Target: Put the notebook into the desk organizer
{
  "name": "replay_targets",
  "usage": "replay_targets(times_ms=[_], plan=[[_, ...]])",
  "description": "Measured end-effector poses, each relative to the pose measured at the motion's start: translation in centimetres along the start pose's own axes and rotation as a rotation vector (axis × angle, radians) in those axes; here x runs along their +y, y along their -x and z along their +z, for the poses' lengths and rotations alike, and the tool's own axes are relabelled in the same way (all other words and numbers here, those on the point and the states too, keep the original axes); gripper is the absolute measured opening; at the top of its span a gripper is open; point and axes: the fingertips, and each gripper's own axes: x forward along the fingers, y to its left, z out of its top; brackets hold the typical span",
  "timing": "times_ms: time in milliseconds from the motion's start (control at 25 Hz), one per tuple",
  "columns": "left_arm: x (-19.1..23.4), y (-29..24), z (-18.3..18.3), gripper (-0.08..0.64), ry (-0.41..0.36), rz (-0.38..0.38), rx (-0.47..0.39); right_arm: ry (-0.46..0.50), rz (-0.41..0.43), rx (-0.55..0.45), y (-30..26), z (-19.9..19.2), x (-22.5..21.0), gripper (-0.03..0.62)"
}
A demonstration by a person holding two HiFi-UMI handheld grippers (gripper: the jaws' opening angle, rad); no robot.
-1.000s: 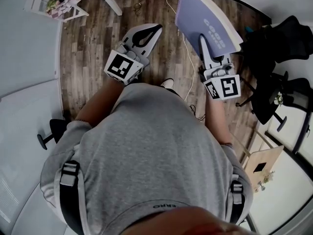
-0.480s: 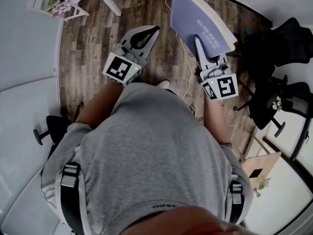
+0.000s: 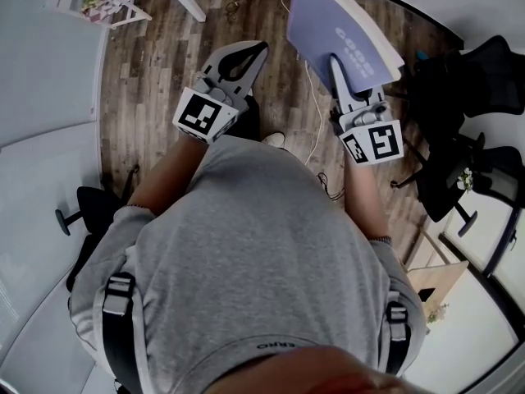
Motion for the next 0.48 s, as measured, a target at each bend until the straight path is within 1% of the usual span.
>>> replay_targets(times_ms=[80, 240, 360, 480], plan=[[0.8, -0.8, -0.3, 0.018, 0.001, -0.002, 0.008, 0.004, 0.000, 0.001, -0.8, 0.0, -0.6, 0.038], [2.9, -2.9, -0.5, 0.018, -0.004, -0.021, -0.013, 0.014, -0.008, 0.010, -2.8, 0.1, -2.0, 0.038], [5.1, -4.6, -0.3, 0.018, 0.002, -0.030, -0.024, 0.015, -0.018, 0.016, -5.0, 0.4, -3.4, 0.038], [7.7, -6.5, 0.0, 0.018, -0.012, -0.037, -0.040, 0.014, -0.023, 0.019, -7.5, 0.7, -5.0, 0.038]])
